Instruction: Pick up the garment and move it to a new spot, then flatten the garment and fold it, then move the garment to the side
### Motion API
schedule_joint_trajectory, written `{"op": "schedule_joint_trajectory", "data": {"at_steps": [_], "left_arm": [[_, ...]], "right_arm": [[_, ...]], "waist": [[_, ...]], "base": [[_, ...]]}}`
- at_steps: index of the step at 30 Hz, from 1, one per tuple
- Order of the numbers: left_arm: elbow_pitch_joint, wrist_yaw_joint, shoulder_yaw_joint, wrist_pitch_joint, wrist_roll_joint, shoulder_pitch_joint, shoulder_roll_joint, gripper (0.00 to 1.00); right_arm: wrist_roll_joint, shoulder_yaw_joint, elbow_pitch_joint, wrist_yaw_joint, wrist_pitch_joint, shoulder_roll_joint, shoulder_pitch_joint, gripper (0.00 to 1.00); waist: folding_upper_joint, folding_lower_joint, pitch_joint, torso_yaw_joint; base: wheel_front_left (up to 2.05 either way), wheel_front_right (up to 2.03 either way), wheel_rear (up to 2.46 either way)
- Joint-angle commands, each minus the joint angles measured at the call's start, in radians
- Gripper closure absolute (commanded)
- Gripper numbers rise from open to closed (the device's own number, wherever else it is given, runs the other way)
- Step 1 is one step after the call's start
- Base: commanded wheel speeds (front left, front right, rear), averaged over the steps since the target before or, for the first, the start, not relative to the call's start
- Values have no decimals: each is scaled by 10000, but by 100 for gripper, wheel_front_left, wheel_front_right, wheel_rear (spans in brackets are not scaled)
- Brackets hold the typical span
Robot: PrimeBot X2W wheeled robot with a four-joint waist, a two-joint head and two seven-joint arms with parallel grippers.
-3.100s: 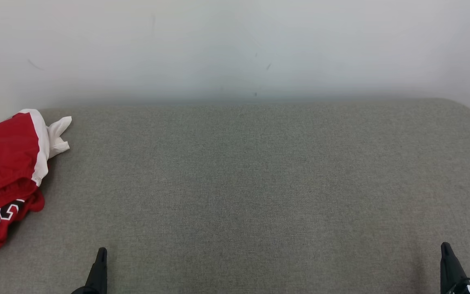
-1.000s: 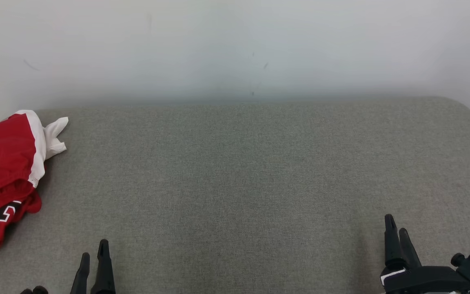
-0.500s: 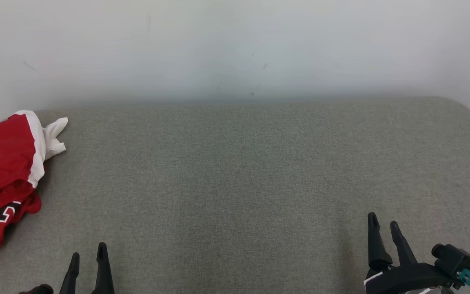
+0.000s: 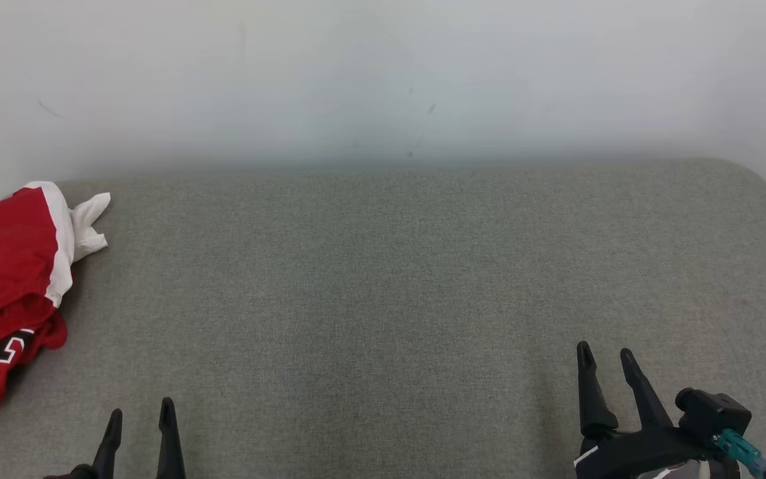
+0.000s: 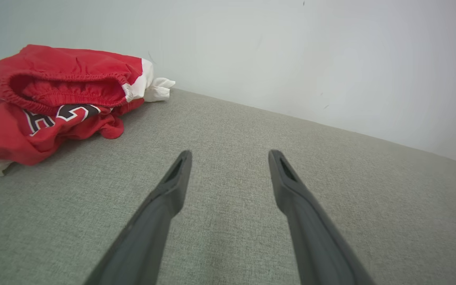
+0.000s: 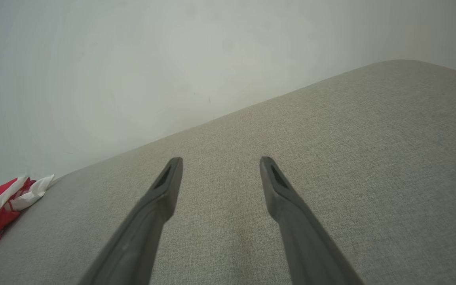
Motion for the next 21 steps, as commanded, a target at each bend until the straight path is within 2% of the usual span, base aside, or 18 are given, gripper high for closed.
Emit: {"op": "schedule_joint_trajectory", "data": {"at_steps": [1, 21], "left_arm": [[-146, 103, -30, -129, 325, 54, 147, 0], [-594, 846, -385, -554, 1930, 338, 507, 0]], "right_arm": [[-317, 88, -65, 4, -93, -66, -212, 0], [-2308, 272, 190, 4, -551, -69, -346, 0]], "waist": [[0, 0, -2, -3], [0, 0, -25, -43]], "base": [[0, 0, 0], [0, 0, 0]]}}
